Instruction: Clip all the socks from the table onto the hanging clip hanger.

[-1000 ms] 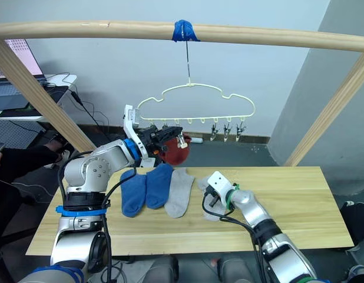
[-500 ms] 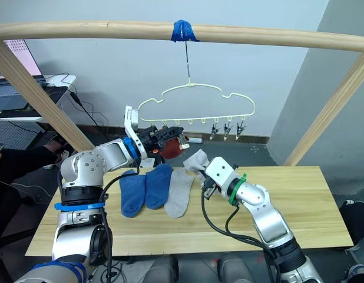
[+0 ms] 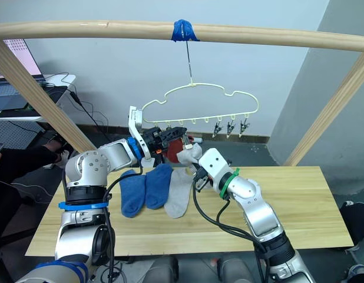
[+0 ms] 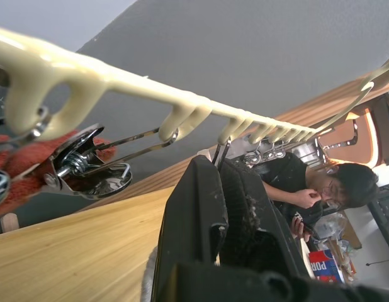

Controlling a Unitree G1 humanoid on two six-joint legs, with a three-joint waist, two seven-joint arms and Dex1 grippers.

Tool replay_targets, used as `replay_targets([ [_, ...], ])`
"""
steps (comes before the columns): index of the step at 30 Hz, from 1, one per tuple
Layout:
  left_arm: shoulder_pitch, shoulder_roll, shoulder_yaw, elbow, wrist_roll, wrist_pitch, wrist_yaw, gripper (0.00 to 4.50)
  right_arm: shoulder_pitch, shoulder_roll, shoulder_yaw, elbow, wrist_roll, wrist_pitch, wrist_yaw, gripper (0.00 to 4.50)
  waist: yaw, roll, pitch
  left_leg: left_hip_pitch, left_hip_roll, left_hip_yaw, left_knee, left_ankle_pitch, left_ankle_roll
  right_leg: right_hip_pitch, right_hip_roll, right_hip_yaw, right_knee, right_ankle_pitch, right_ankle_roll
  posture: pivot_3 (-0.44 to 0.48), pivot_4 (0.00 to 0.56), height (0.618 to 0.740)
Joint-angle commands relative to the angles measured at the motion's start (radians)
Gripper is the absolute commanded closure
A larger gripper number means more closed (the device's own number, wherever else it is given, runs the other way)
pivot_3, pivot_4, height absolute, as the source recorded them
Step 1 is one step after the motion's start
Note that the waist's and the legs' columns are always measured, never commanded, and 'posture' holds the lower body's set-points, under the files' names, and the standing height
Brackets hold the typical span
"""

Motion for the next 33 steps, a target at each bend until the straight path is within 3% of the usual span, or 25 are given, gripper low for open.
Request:
replay_targets([
  [1, -0.005, 0.004, 0.005, -0.002, -0.009, 0.005, 0.004, 4.5, -0.016, 0.008, -0.014, -0.014, 0.027, -0.01, 0.002, 4.47, 0.0, 0.0, 0.0, 0.0, 0.0, 0.0, 0.0, 0.0, 0.0, 0.0, 0.0, 0.0, 0.0, 0.0, 0.0, -0.012, 0.144, 0.74],
  [26, 0.012, 0.013, -0.067, -0.028, 0.036, -0.075, -0.056, 4.5, -0.08, 0.051, -0.042, -0.019, 0.059, 0.03, -0.04, 4.47, 0.0, 0.0, 0.0, -0.001, 0.0, 0.0, 0.0, 0.0, 0.0, -0.001, 0.0, 0.0, -0.001, 0.0, 0.0, -0.019, 0.144, 0.74],
  [33, 0.026, 0.048, -0.055, -0.05, 0.019, -0.076, -0.093, 2.26, -0.072, 0.053, -0.049, -0.004, 0.065, 0.033, -0.039, 4.5, 0.0, 0.0, 0.0, -0.002, 0.0, 0.0, -0.001, 0.0, 0.0, -0.002, 0.0, 0.0, -0.001, 0.001, -0.002, -0.014, 0.142, 0.74],
])
